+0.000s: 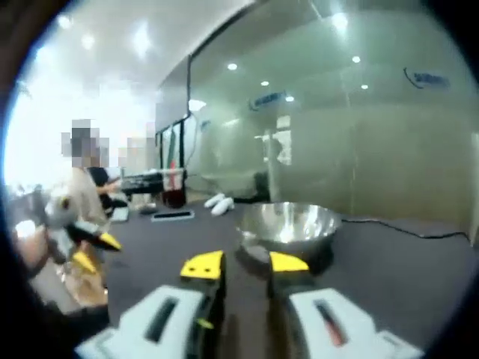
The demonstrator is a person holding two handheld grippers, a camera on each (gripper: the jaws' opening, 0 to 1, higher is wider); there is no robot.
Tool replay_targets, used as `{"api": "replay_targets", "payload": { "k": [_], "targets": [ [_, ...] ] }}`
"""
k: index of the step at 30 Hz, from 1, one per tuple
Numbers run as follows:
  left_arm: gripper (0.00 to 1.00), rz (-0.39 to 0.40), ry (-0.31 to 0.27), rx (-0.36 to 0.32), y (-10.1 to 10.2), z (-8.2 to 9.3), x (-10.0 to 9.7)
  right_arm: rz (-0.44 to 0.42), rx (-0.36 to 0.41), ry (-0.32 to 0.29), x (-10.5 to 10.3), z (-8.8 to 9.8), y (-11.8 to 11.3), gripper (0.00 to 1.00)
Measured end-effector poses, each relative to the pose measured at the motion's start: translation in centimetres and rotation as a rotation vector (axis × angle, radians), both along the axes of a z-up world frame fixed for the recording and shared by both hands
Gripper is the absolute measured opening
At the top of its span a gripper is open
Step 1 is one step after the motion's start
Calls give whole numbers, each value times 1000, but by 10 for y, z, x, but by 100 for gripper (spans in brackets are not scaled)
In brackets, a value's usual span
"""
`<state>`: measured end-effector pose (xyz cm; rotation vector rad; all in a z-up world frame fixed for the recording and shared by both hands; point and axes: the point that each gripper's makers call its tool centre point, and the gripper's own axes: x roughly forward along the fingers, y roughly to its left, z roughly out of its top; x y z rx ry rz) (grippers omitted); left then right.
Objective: Pick up the QQ candy scattered on the table and place it into the stainless steel bowl on the table
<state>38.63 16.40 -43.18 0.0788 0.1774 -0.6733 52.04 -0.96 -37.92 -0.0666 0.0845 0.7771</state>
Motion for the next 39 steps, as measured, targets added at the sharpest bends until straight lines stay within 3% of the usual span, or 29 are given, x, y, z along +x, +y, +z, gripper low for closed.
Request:
{"api": "replay_targets", "payload": {
  "k": [2, 5, 10, 18, 20, 21, 28, 39],
  "targets": [
    [48, -1, -1, -1, -1, 0, 0, 57, -46, -4, -18, -12, 3, 24],
    [48, -5, 1, 6, -3, 0, 0, 33, -124, -68, -20, -20, -6, 23],
    [48, -7, 0, 12, -5, 2, -1, 55, -82, -35, -30, -24, -6, 23],
    [48, 0, 6, 19, -5, 0, -2, 87, -108, -6, -29, -36, 5, 23],
    [48, 10, 9, 23, -4, 0, -2, 90, -137, -28, -29, -35, 9, 22],
    [48, 17, 11, 28, -3, -1, -2, 100, -144, -46, -30, -33, 13, 22],
    [48, 25, 12, 34, 2, -1, -3, 197, -148, 14, -32, -49, 44, 22],
    [48, 51, 17, 37, 12, -4, -6, 344, -231, 49, -43, -74, 99, 22]
  ]
}}
